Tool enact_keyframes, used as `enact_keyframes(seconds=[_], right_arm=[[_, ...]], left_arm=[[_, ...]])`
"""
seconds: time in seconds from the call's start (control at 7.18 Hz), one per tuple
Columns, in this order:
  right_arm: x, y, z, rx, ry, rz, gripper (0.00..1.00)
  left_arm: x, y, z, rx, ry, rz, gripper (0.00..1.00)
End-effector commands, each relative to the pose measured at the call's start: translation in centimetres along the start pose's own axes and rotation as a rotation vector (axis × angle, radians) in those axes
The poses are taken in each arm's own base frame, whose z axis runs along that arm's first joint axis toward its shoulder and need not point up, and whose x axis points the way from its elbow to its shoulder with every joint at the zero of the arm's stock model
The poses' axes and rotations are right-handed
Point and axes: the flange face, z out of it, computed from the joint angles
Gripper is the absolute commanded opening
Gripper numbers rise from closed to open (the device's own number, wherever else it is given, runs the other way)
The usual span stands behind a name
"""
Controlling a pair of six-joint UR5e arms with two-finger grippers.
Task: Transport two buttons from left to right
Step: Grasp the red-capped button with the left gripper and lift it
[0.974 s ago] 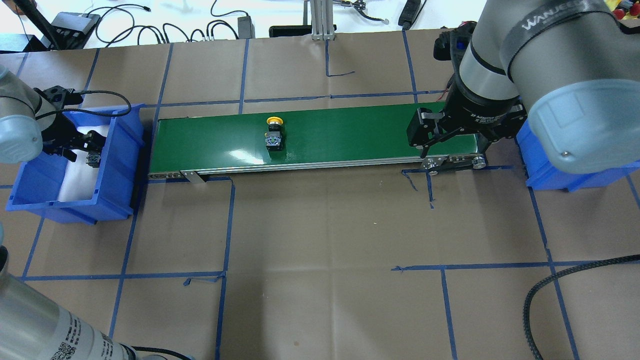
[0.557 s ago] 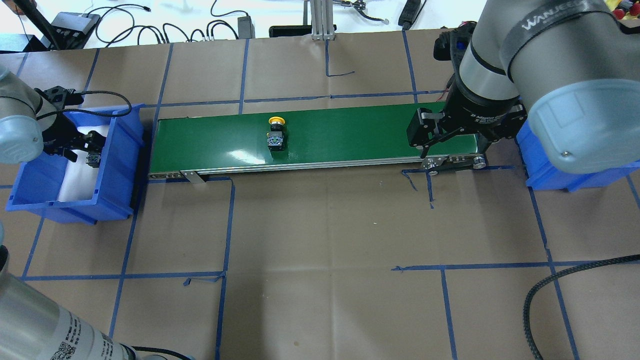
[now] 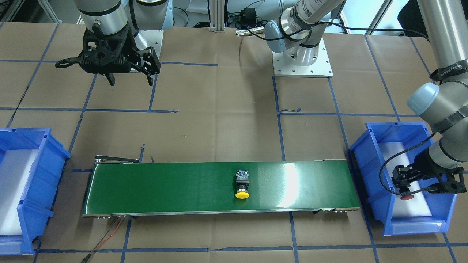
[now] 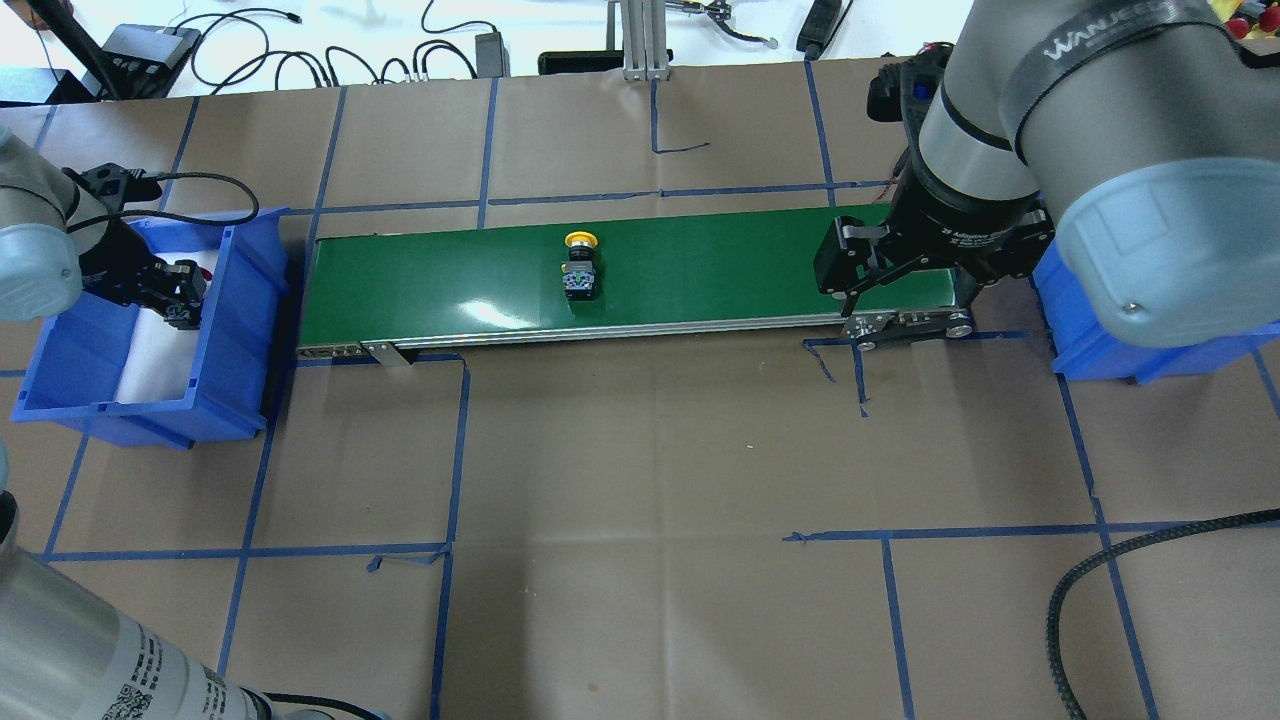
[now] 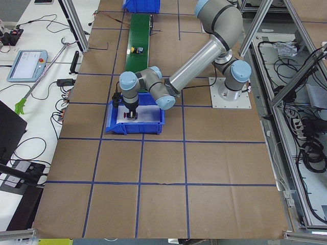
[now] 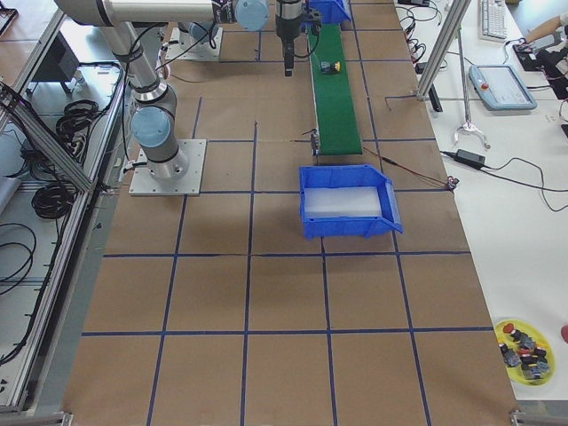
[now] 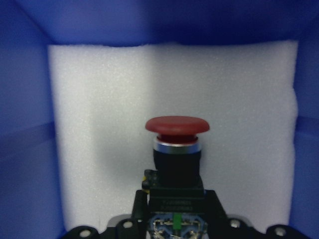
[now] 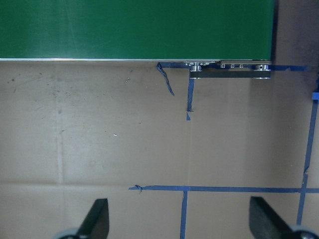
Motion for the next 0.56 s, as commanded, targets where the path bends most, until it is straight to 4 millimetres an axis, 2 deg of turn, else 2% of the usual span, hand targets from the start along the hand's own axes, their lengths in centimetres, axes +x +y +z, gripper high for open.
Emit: enact_keyframes(seconds=[0.0, 0.14, 0.28, 0.42], right_arm=[[0.0, 0.0, 0.0, 0.0, 0.0, 0.0, 1.0], [0.0, 0.0, 0.0, 0.0, 0.0, 0.0, 1.0], [0.1, 0.0, 0.0, 0.0, 0.002, 0.001, 1.0], [0.1, 0.0, 0.0, 0.0, 0.002, 0.001, 1.0]], left_arm=[[-0.4, -0.2, -3.6, 0.017, -0.013, 0.005, 0.01], [0.0, 0.4, -6.4, -0.003, 0.0, 0.007, 0.01], [0.8, 1.2, -10.9, -0.022, 0.008, 0.007, 0.01], [1.3, 1.9, -14.3, -0.04, 0.011, 0.007, 0.02]])
